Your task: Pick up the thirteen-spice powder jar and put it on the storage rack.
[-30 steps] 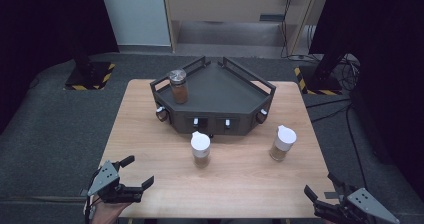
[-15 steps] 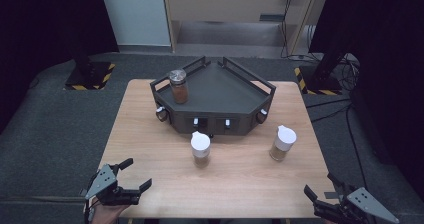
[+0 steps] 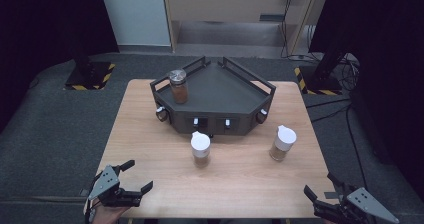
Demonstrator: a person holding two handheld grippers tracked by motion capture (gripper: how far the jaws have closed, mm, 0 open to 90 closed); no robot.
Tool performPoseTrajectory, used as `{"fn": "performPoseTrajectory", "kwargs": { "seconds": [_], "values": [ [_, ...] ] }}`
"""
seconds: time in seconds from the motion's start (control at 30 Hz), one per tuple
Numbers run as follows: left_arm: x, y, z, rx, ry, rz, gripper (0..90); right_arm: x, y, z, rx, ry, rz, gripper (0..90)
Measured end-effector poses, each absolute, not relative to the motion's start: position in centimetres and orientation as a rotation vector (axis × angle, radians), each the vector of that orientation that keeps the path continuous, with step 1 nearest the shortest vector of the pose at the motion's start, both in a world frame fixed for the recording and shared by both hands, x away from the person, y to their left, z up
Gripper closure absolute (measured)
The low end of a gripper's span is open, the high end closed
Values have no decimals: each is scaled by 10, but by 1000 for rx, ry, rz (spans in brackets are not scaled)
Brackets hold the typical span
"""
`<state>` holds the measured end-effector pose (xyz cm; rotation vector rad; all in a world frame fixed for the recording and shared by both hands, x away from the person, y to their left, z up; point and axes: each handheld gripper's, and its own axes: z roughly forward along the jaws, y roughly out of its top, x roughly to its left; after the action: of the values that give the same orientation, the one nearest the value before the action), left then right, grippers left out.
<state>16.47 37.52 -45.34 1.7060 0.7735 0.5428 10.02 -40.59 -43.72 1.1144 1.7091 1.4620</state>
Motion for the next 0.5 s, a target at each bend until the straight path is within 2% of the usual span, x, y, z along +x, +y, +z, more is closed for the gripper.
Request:
{"fn": "performPoseTrajectory", "kwargs": {
  "seconds": [0.5],
  "values": [
    [166,377,-454,1710,771,535,3,103,-406,-437,1067,1739,1493,54]
  ]
}}
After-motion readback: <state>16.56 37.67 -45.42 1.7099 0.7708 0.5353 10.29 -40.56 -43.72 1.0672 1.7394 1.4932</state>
